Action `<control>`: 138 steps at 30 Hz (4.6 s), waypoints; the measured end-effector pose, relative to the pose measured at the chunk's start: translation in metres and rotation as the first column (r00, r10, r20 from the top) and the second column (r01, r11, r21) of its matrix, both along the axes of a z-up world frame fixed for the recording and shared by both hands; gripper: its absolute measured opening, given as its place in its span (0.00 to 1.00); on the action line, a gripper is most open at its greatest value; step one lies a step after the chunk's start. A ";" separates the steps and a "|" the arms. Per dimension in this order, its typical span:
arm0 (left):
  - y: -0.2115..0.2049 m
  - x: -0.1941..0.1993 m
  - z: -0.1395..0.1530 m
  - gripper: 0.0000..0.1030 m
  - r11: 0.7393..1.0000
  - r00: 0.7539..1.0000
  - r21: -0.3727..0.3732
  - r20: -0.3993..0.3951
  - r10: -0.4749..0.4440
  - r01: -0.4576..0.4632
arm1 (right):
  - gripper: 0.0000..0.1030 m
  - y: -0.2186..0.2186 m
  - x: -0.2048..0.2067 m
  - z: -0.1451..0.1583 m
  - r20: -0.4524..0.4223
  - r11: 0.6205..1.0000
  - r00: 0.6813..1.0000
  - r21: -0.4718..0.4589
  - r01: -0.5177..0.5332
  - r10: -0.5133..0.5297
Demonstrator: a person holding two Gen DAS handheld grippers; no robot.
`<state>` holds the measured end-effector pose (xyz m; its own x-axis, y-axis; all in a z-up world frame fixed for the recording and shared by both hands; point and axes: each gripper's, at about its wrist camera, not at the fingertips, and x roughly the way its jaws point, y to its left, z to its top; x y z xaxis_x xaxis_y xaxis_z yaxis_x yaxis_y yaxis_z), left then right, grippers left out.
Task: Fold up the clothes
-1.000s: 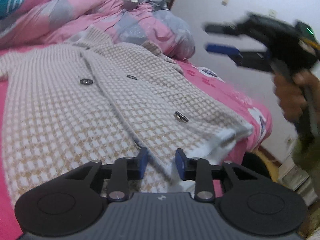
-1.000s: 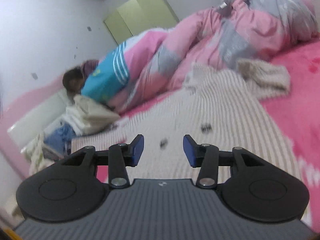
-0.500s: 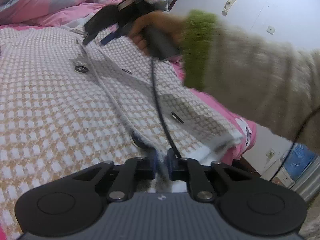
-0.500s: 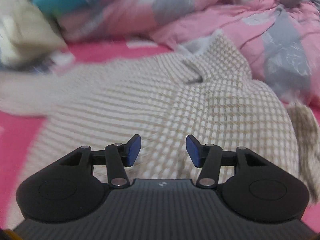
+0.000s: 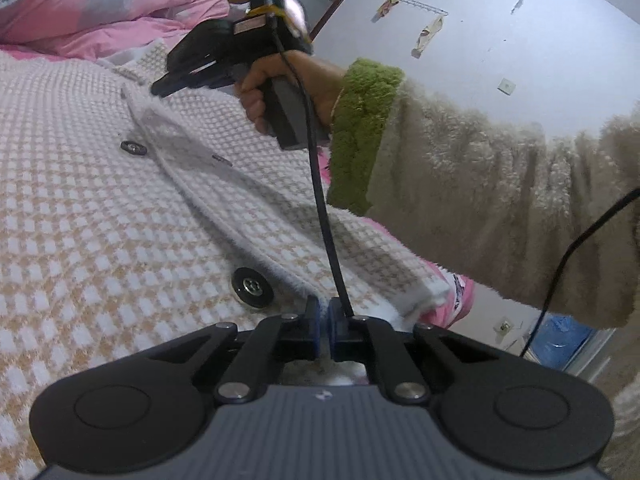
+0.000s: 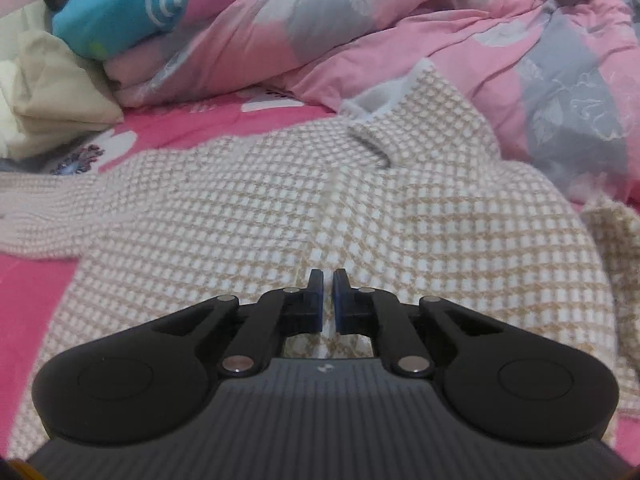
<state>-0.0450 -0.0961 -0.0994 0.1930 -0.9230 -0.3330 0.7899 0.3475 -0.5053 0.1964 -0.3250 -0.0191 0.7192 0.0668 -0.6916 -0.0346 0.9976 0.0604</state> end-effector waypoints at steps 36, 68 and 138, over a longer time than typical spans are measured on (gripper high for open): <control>0.001 -0.006 0.000 0.04 0.999 1.000 0.035 0.014 -0.012 0.011 | 0.26 0.007 0.008 -0.031 -0.031 0.994 0.997 -0.080 -0.071 0.069; -0.005 -0.005 0.054 0.21 0.950 0.995 0.301 0.068 0.068 -0.085 | 0.10 -0.134 -0.438 -0.078 0.051 0.617 0.807 0.673 0.407 -0.588; -0.134 0.091 0.023 0.45 0.973 0.990 0.187 0.025 0.135 -0.138 | 0.88 -0.371 -0.279 0.069 0.138 0.853 0.844 0.152 0.500 -0.519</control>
